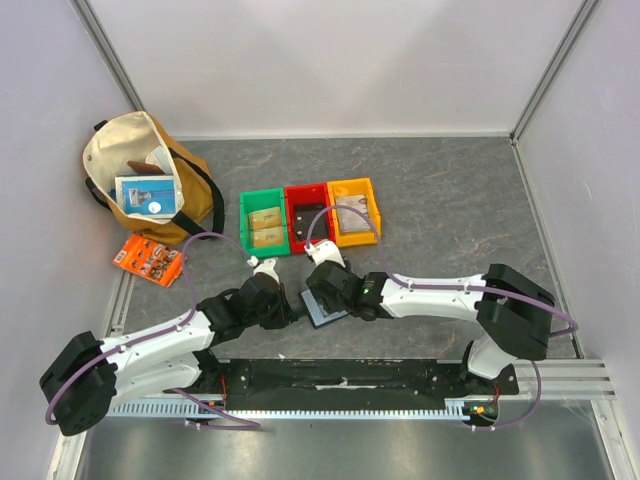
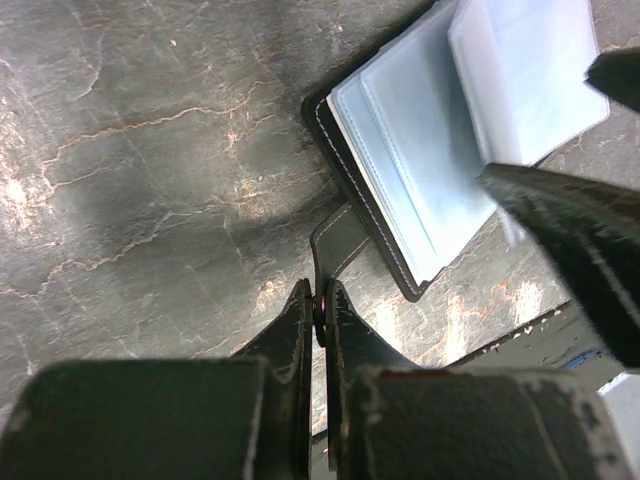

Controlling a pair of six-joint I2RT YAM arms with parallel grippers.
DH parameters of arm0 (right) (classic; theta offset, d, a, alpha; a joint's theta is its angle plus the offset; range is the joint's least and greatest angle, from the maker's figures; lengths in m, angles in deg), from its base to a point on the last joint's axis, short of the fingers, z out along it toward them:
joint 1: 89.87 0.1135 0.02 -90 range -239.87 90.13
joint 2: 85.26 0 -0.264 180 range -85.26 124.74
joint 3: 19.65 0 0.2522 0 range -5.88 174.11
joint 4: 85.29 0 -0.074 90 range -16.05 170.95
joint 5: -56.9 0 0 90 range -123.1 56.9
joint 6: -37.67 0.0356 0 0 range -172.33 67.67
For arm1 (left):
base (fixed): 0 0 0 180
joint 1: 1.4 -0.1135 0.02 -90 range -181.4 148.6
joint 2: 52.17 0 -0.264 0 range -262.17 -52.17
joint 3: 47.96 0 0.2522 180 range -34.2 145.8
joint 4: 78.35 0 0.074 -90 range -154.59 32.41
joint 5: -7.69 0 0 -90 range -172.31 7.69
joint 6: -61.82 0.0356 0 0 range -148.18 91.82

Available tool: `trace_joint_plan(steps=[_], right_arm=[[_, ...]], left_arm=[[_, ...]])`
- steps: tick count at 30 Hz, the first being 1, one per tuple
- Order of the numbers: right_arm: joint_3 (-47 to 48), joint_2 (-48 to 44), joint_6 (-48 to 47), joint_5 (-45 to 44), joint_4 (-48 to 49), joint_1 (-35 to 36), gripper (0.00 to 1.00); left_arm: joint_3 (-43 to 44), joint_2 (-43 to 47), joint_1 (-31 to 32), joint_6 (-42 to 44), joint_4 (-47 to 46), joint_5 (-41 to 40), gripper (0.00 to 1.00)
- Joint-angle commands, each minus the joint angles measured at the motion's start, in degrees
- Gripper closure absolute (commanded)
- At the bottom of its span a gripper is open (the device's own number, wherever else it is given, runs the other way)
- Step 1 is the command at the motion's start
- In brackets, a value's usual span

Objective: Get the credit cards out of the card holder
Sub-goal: Remove the credit card from the card holder.

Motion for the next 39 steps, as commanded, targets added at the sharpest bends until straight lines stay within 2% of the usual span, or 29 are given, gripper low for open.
trace_joint_plan(steps=[1,9,19,22,26,29,30,31,34,39], right_arm=[[-1.8,-4.2,-1.1,-4.5,-2.1,-2.9,0.32],[-7.0,-8.6,-3.4,-2.1,-2.5,-9.1,0.36],[-6.4,-10.4,-4.6,2.6,-1.3,-9.7,0.38],[-5.7,-11.1,-5.4,4.9,-0.7,-10.4,0.42],[-6.4,-11.4,-6.0,12.9,2.1,-13.6,0.52],[-7.4,-11.5,-5.8,19.1,5.7,-15.5,0.57],[-7.9,-11.5,-5.5,20.8,6.9,-16.1,0.6],[-8.1,-11.5,-5.3,22.6,8.3,-16.7,0.62],[-9.5,-11.2,-4.7,27.0,11.4,-18.8,0.69],[-12.1,-9.3,-3.9,33.7,17.0,-22.5,0.76]], left_arm=[[0.2,0.8,0.2,-0.4,1.7,-1.7,0.98],[0.3,0.3,0.3,0.1,1.5,-1.3,0.98],[1.2,0.3,0.2,0.2,1.3,-1.6,0.97],[2.8,1.9,0.1,0.7,3.0,-4.1,0.86],[8.5,2.6,-0.2,3.2,6.3,-8.5,0.64],[13.4,1.2,-0.2,4.4,7.4,-9.1,0.51],[14.8,0.5,-0.3,4.7,7.4,-8.8,0.43],[16.3,-0.3,-0.3,5.0,7.1,-8.5,0.39],[19.0,-3.3,-0.3,5.2,4.5,-5.6,0.39],[18.0,-10.2,0.1,0.1,-6.7,2.7,0.41]])
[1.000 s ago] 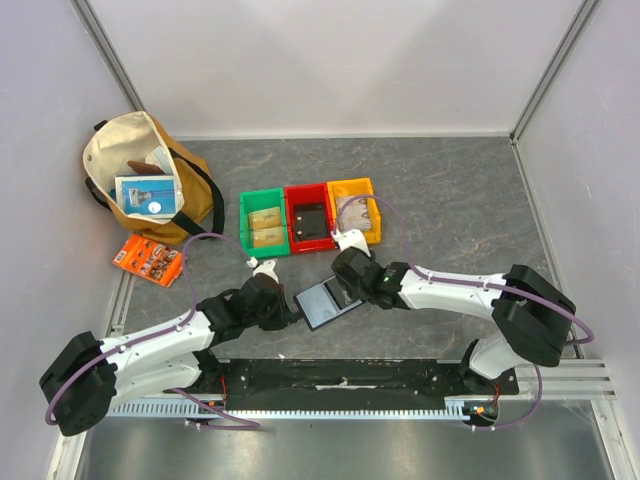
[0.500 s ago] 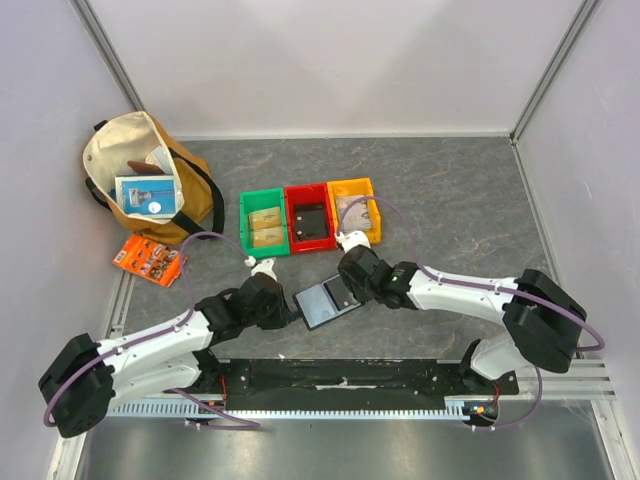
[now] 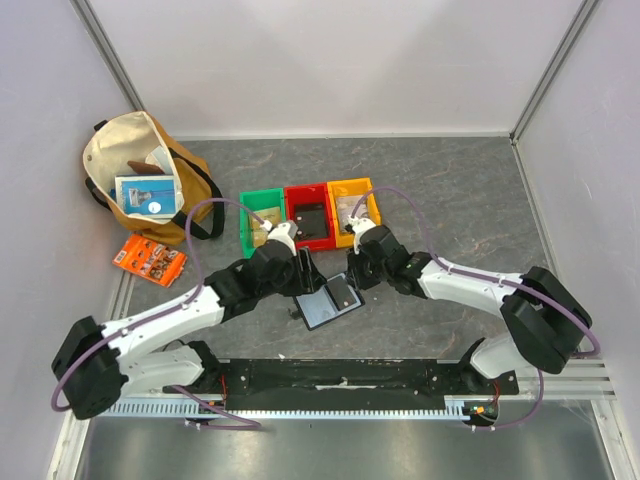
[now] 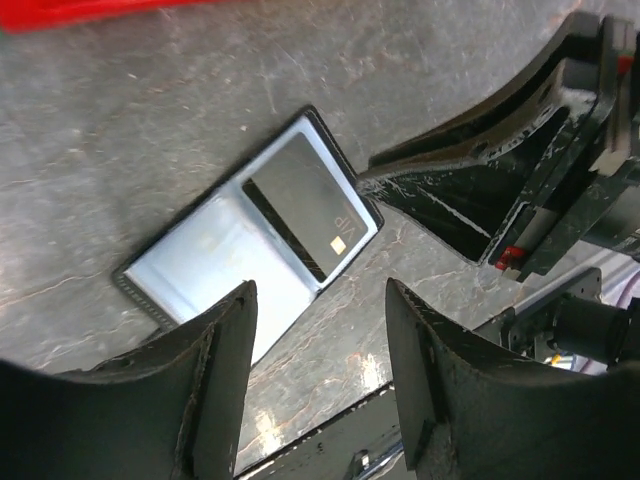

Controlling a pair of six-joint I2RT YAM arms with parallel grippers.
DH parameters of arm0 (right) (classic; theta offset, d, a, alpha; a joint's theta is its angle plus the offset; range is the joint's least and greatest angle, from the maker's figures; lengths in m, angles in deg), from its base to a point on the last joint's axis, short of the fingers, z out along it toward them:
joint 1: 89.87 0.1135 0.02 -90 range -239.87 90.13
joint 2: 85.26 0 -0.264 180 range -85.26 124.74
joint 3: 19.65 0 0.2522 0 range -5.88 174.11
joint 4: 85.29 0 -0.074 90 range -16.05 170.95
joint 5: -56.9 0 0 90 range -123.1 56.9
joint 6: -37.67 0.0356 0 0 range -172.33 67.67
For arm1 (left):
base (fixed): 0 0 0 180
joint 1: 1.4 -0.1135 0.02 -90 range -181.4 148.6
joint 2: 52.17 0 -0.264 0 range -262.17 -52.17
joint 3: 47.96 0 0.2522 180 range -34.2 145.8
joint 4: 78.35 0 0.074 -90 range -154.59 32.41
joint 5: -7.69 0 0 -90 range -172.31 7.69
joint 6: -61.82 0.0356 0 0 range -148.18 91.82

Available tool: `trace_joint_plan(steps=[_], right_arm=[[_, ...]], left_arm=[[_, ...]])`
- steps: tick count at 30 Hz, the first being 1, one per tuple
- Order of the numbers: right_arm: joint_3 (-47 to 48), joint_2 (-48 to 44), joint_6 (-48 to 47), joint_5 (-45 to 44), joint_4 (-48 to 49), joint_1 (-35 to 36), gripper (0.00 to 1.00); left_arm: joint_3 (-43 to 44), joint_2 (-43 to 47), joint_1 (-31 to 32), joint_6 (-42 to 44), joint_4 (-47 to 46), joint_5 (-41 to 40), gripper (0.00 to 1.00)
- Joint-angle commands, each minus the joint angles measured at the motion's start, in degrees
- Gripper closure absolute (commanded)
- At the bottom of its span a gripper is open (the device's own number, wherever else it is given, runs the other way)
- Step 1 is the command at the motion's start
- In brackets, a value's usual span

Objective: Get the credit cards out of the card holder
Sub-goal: Remove the credit card from the card holder.

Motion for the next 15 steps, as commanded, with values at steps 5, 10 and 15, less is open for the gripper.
trace_joint_plan(steps=[5,10,15], right_arm=[[-4.7,2.8,2.3,13.4,11.4,-4.8,0.78],[-7.3,4.8,2.9,16.3,12.0,-5.5,0.8],[-10.4,4.3,4.3,16.2,12.2,-5.4,0.83]], left_arm=[[-3.0,-12.1,0.4,-9.0,-18.0,7.6,0.46],[-6.9,-15.9,0.3,-14.2,-23.7,6.5,0.53],[-9.4,-17.2,0.3,-17.7,-27.2,4.2,0.6]])
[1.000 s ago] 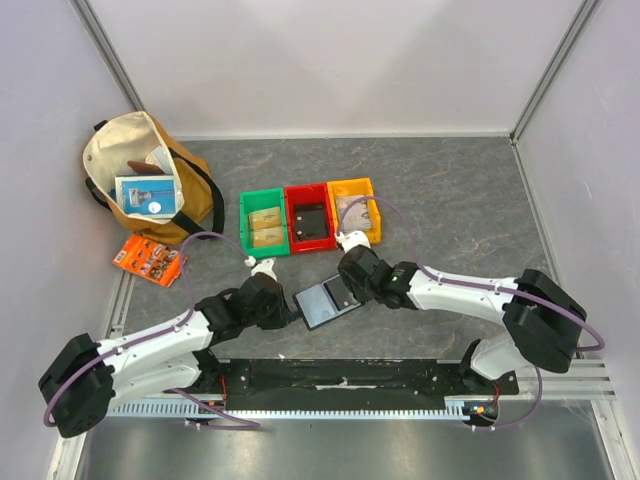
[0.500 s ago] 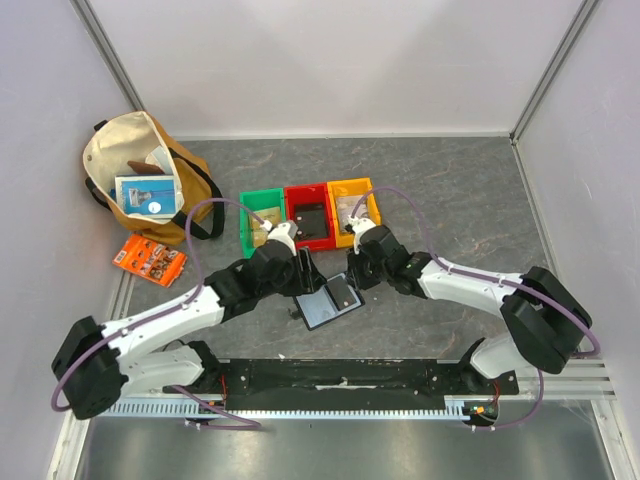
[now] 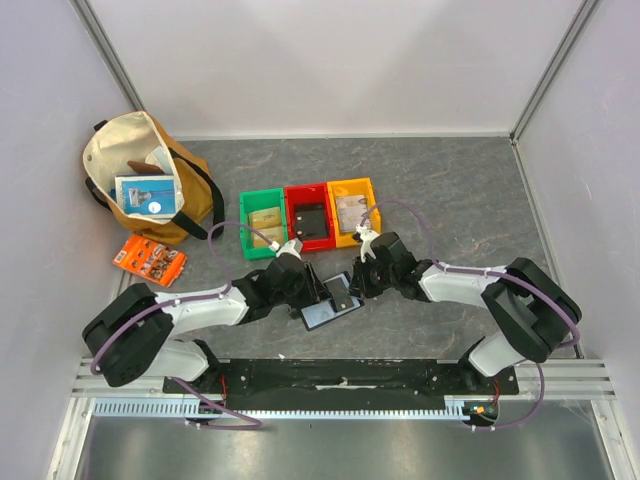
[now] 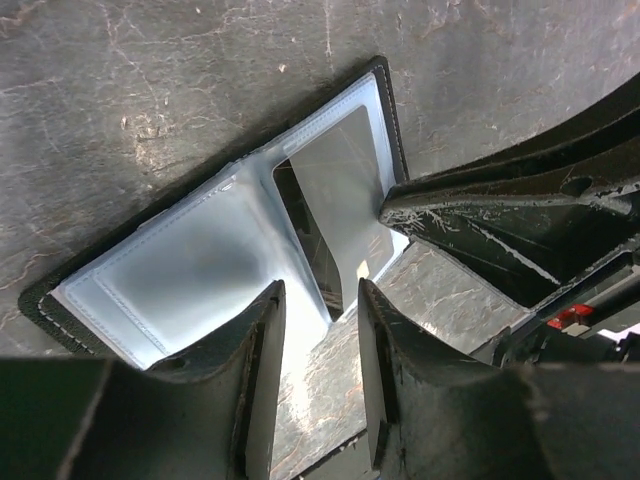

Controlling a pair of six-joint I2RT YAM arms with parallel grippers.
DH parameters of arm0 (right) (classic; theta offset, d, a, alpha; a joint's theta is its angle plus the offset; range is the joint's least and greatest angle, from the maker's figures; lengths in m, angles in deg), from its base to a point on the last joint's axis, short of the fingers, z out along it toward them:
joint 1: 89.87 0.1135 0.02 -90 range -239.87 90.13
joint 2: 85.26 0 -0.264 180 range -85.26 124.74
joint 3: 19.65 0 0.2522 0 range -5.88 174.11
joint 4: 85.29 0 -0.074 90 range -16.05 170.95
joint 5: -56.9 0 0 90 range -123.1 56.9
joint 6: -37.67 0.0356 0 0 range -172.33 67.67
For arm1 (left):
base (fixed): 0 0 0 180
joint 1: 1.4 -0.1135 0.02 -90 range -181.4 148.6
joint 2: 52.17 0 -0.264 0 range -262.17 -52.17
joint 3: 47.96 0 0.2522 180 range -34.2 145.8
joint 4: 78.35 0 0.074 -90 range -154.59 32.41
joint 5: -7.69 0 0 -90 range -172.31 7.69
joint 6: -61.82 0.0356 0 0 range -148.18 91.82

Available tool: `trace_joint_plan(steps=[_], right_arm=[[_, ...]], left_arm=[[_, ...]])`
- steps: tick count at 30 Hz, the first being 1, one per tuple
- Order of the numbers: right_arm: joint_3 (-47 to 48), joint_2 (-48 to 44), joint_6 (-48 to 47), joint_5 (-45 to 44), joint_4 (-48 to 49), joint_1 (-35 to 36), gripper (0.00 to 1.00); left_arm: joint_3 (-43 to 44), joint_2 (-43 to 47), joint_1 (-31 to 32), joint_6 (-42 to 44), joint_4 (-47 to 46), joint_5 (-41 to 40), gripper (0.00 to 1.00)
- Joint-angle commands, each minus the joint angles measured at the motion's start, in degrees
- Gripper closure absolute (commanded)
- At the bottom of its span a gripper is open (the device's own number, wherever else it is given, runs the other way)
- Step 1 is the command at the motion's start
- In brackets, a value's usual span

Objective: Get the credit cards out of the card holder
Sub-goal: Remove the credit card from the card holder.

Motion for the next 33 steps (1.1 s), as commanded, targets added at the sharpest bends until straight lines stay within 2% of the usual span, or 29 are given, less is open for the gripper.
trace_joint_plan(steps=[1,14,21,24,27,31,33], right_arm=[[-3.0,-0.1,1.6,1.6,1.2,-0.1,0.83],[-4.3,0.1,2.1,1.2,1.7,-0.3,0.85],[-4.5,-0.1,2.3,1.2,1.8,-0.6,0.85],[-4.5,-0.2,2.3,1.3,1.7,-0.5,0.85],[-4.5,-0.2,2.3,1.3,1.7,-0.6,0.86],[-4.5,-0.2,2.4,1.4,1.8,-0.6,0.86],[-4.5,-0.1,2.4,1.4,1.8,-0.6,0.86]], left_arm=[[-1.5,-1.2,0.1,-6.0,-8.0,-1.7,0.6],[-2.9,-6.3,0.2,-9.0,-11.1,-1.0,0.63],[-7.8,-6.8,0.1,-11.9,-19.0,1.0,0.73],[-10.4,-6.4,0.1,-11.9,-23.8,1.0,0.74],[-10.8,-6.6,0.1,-10.9,-24.5,1.6,0.76],[-11.1,-7.5,0.1,-10.8,-25.2,1.9,0.86],[-10.9,-7.9,0.1,-10.4,-25.2,1.8,0.87]])
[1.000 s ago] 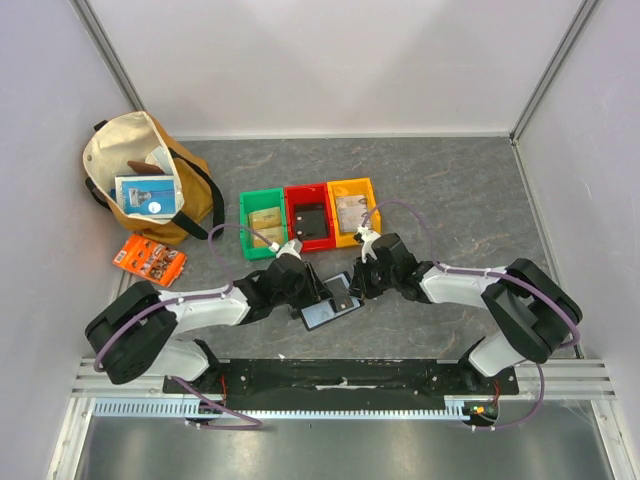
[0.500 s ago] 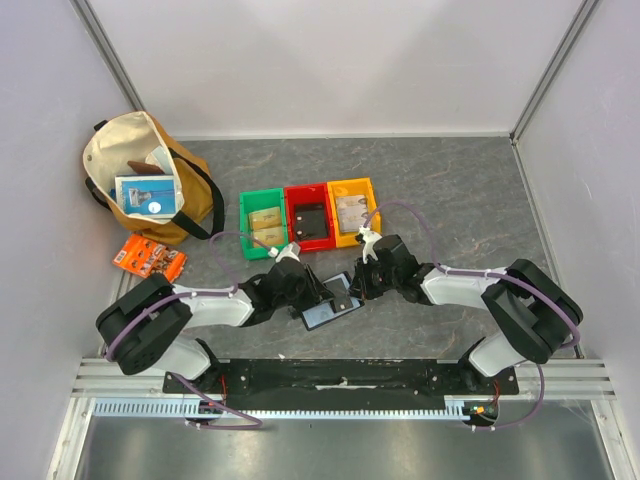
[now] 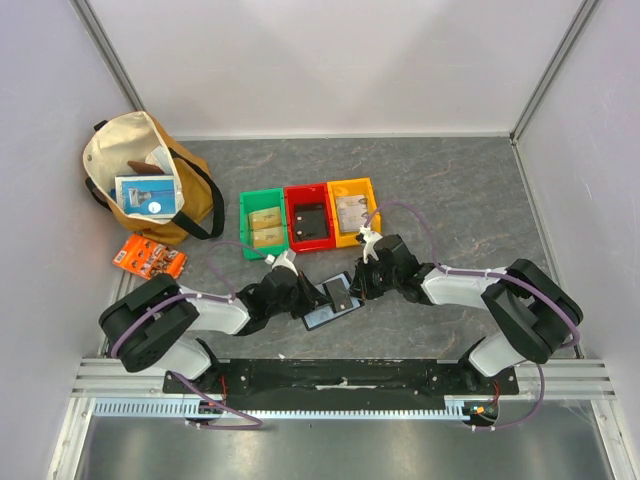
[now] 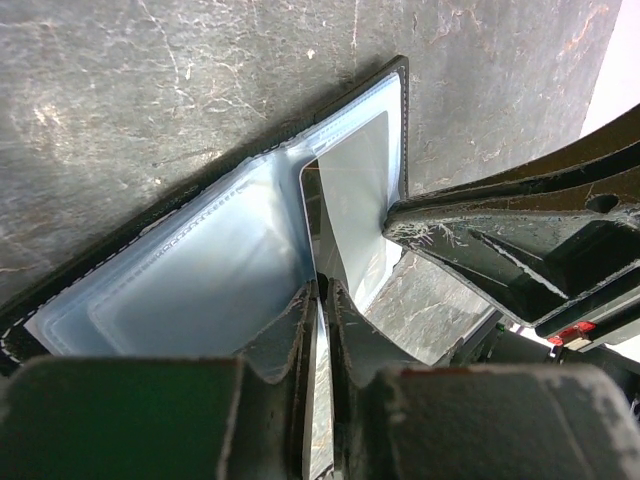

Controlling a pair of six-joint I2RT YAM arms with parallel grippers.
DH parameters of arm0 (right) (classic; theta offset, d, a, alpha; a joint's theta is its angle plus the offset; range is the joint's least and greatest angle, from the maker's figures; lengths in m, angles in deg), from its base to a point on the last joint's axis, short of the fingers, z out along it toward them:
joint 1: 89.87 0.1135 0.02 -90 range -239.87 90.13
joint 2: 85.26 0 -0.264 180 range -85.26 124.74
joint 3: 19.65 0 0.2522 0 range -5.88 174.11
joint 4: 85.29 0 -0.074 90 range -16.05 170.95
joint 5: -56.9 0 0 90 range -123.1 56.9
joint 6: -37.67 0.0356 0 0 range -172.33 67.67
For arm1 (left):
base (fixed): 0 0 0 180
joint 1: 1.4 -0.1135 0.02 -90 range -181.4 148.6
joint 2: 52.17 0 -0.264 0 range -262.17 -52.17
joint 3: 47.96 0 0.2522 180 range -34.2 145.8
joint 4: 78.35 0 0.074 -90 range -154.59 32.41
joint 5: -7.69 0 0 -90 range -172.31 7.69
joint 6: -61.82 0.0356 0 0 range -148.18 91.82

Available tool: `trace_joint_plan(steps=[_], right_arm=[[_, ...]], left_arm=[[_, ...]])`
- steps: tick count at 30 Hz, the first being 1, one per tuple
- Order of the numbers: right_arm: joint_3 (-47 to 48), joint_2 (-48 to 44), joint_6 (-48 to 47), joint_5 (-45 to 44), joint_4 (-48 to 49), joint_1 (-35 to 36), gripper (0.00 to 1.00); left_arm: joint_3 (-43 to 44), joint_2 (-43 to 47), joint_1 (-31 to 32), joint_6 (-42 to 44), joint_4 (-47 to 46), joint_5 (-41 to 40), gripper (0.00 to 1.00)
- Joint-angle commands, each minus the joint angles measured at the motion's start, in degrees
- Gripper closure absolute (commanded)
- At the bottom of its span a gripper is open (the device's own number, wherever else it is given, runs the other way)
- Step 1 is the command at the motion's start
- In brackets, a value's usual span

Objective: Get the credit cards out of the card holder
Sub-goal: Remove the credit card from the card holder.

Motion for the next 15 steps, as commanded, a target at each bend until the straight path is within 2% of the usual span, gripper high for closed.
trace_joint_plan(steps=[1,11,13,15], right_arm=[[-1.6,0.3,-0.1,-0.1,-2.9,-0.1,0.86],[-1.5,0.6,-0.1,0.3,-2.9,-0.1,0.87],[-1.5,0.6,0.0,0.3,-2.9,-0.1,0.87],[-1.5,0.6,0.0,0.2,-2.9,-0.1,0.87]], left_arm=[[-0.5,-1.5,0.2,0.0,-1.1,0.2,0.87],[1.7,-4.3,0.1,0.9,-1.2,1.3,0.78],[2.2,-4.7,0.1,1.1,-1.4,1.8,0.78],[2.3,-4.6,0.1,1.1,-1.7,2.0,0.83]])
